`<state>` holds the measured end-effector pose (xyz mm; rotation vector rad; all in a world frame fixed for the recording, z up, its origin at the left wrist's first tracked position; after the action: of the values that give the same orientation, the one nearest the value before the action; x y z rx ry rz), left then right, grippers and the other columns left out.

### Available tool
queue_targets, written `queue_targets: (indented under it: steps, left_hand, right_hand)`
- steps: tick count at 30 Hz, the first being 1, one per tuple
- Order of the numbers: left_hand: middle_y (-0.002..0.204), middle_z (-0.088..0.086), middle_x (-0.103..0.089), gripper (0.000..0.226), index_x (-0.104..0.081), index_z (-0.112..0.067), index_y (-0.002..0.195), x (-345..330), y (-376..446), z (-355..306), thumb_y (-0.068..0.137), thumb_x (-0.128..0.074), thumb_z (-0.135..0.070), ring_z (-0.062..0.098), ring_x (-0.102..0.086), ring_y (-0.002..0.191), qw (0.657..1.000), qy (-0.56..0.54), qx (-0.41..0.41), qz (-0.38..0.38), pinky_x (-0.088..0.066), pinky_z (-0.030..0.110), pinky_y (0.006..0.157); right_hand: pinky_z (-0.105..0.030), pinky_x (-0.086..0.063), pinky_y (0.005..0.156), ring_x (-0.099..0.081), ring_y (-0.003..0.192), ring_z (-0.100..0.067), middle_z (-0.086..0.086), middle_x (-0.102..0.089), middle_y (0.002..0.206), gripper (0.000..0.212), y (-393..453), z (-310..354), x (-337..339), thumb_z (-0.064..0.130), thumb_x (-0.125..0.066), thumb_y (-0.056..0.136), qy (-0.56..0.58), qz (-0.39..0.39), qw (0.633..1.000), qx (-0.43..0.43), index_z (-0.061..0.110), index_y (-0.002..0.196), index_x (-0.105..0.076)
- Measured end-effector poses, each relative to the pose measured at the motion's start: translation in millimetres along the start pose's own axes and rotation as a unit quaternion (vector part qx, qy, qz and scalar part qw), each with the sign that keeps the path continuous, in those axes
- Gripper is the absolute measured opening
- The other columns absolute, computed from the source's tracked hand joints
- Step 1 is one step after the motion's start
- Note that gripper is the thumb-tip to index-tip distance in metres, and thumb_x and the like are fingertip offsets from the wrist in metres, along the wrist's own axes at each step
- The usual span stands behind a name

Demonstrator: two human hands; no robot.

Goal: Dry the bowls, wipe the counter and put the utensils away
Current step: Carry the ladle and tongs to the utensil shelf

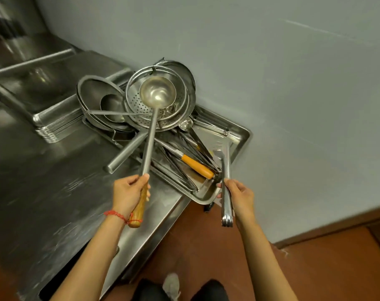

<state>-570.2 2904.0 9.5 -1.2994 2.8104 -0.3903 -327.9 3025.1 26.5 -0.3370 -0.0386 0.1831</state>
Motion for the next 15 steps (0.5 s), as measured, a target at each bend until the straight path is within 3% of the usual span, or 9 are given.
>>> queue_targets:
  steps: [5,11,15]
  left_hand:
    - [0.043,0.0,-0.061,0.025,-0.066,-0.001,0.065,-22.4,23.1,2.7,0.084,-0.064,-0.016,0.01,-0.053,0.033,0.999,0.001,0.033,-0.023,-0.046,0.017,0.035]
    - [0.044,0.0,-0.061,0.024,-0.065,-0.004,0.064,-50.0,41.7,1.7,0.086,-0.062,-0.015,0.012,-0.054,0.036,0.998,-0.003,0.049,-0.048,-0.047,0.019,0.037]
    - [0.046,0.0,-0.061,0.021,-0.065,-0.004,0.068,-71.0,54.9,-5.3,0.087,-0.06,-0.013,0.012,-0.053,0.037,0.995,-0.035,0.068,-0.066,-0.048,0.019,0.038]
  right_hand:
    - [-0.017,-0.052,0.047,-0.061,0.046,-0.008,-0.014,-0.066,0.077,0.025,60.4,15.9,-2.2,0.016,-0.056,0.089,-0.025,0.028,0.999,-0.004,-0.004,0.098,-0.066]
    - [-0.02,-0.053,0.048,-0.062,0.047,-0.011,-0.008,-0.064,0.061,0.025,134.6,27.2,-9.4,0.018,-0.061,0.085,-0.121,0.063,0.991,0.001,-0.004,0.095,-0.066]
    - [-0.033,-0.058,0.061,-0.066,0.058,-0.022,-0.018,-0.069,0.073,0.039,175.0,24.1,-14.4,0.021,-0.06,0.086,-0.176,0.099,0.979,-0.023,-0.007,0.114,-0.056]
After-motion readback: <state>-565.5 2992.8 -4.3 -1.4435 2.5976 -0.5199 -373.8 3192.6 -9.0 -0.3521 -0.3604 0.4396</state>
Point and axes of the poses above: each hand's wrist, its own y-axis towards the middle knuckle, its own x-axis out of the back of the hand, z = x × y, the point moved 3 cm from there along y, towards the middle knuckle
